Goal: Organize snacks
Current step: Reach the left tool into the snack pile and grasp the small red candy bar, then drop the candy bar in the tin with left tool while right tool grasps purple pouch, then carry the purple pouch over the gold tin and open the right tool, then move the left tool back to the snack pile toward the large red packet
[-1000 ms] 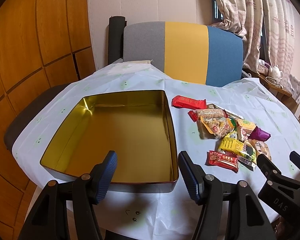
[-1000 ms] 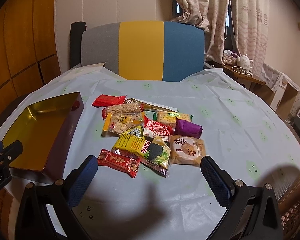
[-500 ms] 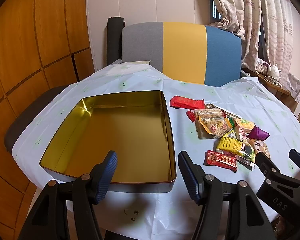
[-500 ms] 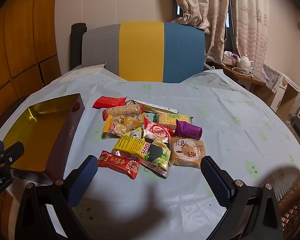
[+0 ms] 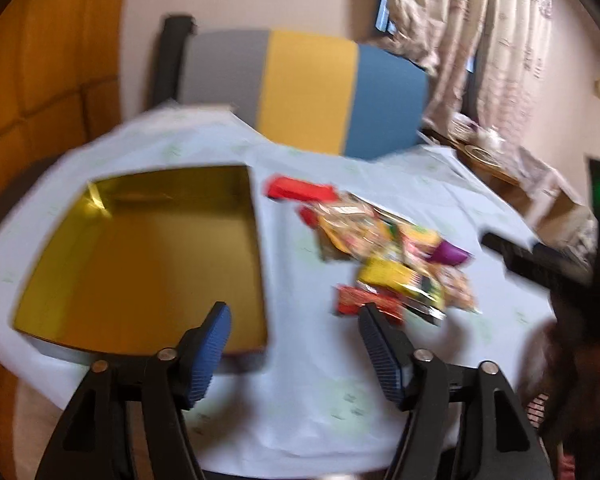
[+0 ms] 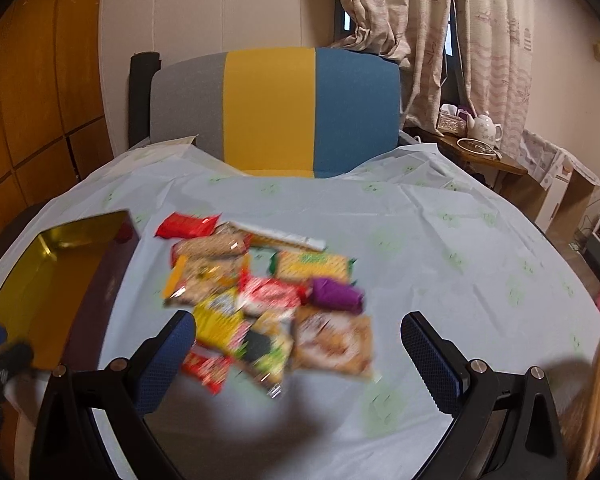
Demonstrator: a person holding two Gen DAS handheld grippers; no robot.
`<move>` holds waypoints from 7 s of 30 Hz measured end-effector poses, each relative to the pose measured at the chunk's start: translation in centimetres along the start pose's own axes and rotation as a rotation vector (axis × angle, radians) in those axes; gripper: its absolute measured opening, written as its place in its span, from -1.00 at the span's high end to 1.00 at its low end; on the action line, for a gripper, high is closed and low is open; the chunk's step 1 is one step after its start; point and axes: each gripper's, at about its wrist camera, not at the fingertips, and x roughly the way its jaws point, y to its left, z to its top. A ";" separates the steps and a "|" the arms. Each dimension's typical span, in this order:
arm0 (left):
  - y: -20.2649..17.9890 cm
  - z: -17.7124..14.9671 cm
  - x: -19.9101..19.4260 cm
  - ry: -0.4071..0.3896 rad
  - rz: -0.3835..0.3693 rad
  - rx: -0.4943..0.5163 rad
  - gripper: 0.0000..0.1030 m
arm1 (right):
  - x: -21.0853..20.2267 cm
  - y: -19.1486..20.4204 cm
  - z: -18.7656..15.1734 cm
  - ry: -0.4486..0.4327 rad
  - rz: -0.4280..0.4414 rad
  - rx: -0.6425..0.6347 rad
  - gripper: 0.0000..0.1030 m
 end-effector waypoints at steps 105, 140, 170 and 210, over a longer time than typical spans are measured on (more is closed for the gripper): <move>18.1 10.0 9.3 0.198 0.099 -0.386 0.57 | 14.5 -3.9 1.1 0.404 0.193 -0.220 0.20; 11.5 2.7 0.6 0.081 0.099 -0.142 -0.03 | 12.9 -4.0 1.1 0.394 0.166 -0.202 0.24; 13.6 0.0 -2.5 0.038 0.179 -0.180 -0.03 | 5.1 9.4 3.3 0.313 0.624 -0.117 0.23; 15.3 -0.5 -3.2 0.042 0.256 -0.205 -0.03 | 3.5 17.2 1.6 0.258 0.643 -0.354 -0.20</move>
